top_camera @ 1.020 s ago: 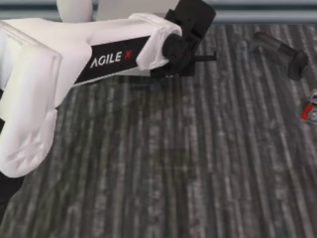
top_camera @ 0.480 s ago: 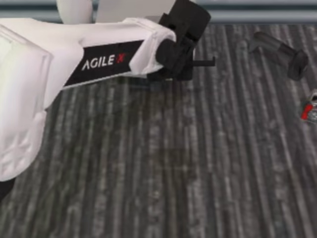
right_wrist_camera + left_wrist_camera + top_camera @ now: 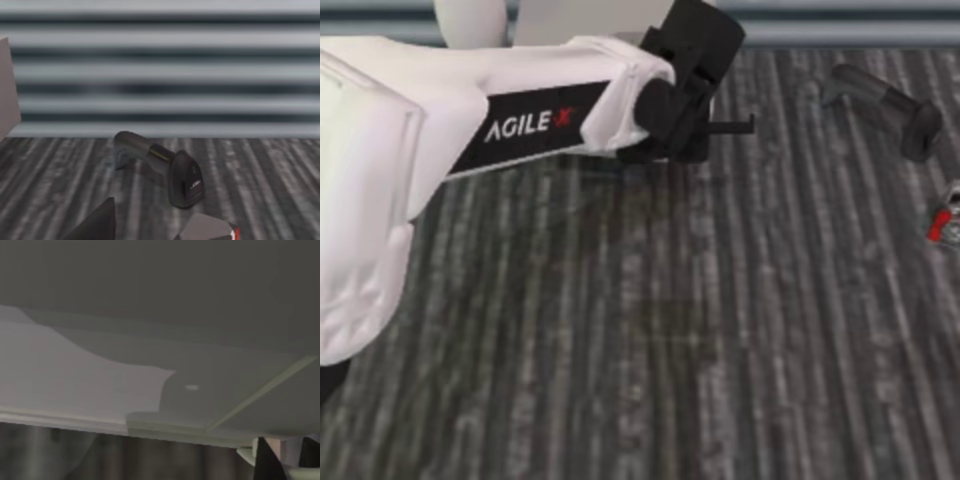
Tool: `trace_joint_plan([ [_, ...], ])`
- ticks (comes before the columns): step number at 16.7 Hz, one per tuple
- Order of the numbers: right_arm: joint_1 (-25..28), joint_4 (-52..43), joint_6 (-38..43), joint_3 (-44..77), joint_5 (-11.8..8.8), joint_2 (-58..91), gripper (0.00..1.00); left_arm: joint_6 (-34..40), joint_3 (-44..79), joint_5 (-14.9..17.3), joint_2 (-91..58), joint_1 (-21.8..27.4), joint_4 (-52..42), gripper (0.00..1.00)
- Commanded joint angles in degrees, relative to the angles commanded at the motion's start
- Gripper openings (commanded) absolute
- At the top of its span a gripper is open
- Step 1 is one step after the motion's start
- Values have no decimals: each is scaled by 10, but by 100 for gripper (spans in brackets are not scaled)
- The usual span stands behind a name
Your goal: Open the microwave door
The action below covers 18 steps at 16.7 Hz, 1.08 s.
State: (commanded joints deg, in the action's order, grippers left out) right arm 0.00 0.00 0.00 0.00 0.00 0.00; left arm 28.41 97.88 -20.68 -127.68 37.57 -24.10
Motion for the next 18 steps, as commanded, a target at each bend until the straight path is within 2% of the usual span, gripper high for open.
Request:
trace_joint_plan([
  [18, 0, 0, 0, 0, 0, 0, 100, -3, -8, 7, 0, 4, 3, 0],
])
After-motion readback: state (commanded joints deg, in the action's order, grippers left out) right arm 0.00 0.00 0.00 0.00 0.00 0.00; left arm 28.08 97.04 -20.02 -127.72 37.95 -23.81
